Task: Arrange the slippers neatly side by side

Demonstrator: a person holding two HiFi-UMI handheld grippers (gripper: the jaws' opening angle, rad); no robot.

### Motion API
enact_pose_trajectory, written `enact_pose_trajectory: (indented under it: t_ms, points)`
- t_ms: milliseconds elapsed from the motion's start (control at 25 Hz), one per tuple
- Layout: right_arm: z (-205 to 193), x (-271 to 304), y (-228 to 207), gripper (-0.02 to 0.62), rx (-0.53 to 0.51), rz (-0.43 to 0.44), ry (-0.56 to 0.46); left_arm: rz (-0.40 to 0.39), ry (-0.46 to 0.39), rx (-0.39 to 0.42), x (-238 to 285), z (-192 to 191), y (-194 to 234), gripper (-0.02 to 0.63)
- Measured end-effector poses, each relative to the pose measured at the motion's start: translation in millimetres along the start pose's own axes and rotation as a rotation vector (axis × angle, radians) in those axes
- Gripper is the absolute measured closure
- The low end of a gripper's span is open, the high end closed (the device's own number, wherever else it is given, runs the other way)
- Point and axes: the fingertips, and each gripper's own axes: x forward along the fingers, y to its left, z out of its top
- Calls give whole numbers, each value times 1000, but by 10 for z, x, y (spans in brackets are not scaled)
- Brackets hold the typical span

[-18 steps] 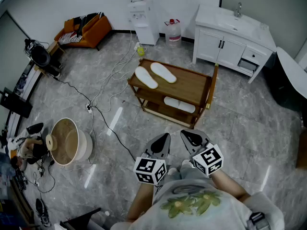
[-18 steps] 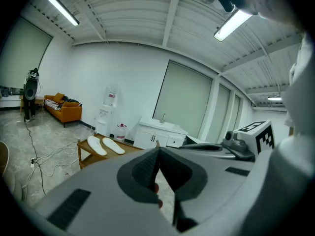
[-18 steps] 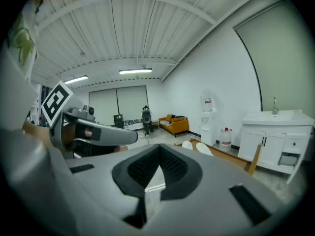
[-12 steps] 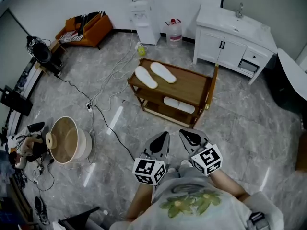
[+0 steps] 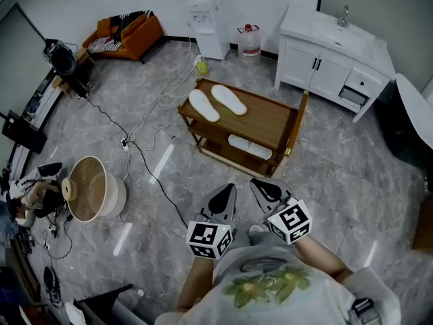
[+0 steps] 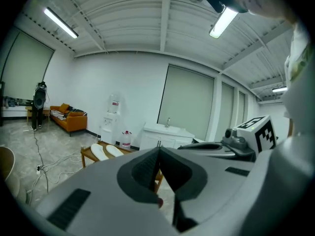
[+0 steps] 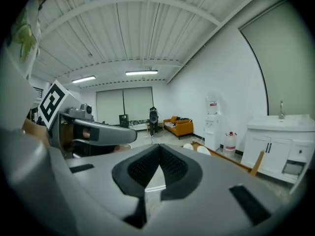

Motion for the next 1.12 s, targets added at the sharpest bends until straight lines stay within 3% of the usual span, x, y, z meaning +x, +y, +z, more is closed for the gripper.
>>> enact_pose_trajectory:
  t_ms: [240, 680, 1120]
  points:
    - [-101, 26, 10, 589, -2, 33, 31, 58, 28, -26, 2, -81, 77, 591]
    - [-189, 307, -57, 588, 17, 47, 73, 62, 77, -43, 182, -181, 282, 592]
    - [-199, 1051, -360, 588, 36, 13, 110, 55, 75, -76, 676, -20, 1043, 592]
